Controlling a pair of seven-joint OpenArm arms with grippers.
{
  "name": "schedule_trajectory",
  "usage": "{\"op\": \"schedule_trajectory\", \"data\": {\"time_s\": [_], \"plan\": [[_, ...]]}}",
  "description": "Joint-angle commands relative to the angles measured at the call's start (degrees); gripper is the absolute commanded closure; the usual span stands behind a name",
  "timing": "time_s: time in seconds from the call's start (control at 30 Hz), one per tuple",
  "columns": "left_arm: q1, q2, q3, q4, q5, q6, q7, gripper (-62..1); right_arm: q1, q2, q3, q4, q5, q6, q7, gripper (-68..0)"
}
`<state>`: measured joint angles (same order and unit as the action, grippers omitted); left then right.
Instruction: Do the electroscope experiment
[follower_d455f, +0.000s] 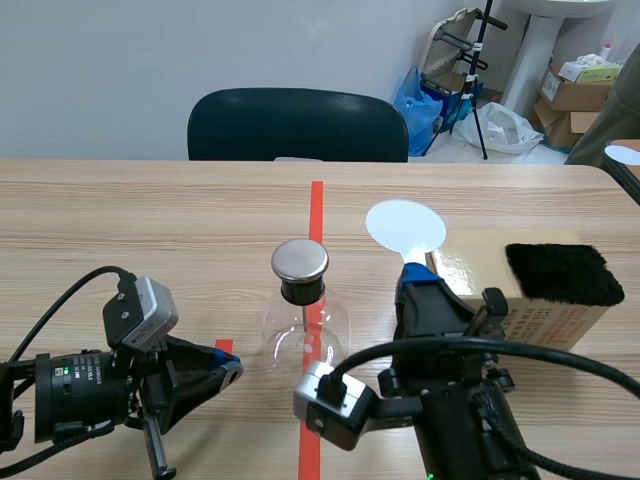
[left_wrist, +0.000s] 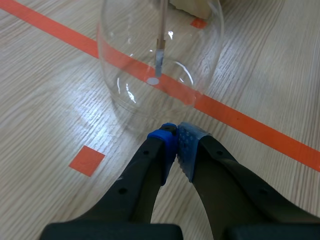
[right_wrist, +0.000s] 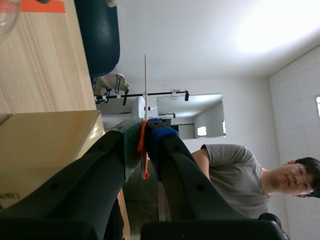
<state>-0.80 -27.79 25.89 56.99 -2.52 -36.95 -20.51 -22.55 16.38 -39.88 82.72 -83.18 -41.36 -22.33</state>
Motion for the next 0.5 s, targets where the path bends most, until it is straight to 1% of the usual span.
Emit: {"op": "schedule_trajectory", "data": {"time_s": [0.0, 0.47], "plan": [[-0.20, 0.00, -0.17, 1.18, -0.81, 0.35, -0.72, -3.2, 0.31, 0.46, 0.04, 0.94, -0.52, -3.50, -0.02, -1.1], [-0.35, 0.37, -0.17, 1.20, -0.85, 0.79, -1.36, -3.2, 0.33, 0.44, 0.04, 0.94, -0.52, -3.50, -0.02, -1.1]]}}
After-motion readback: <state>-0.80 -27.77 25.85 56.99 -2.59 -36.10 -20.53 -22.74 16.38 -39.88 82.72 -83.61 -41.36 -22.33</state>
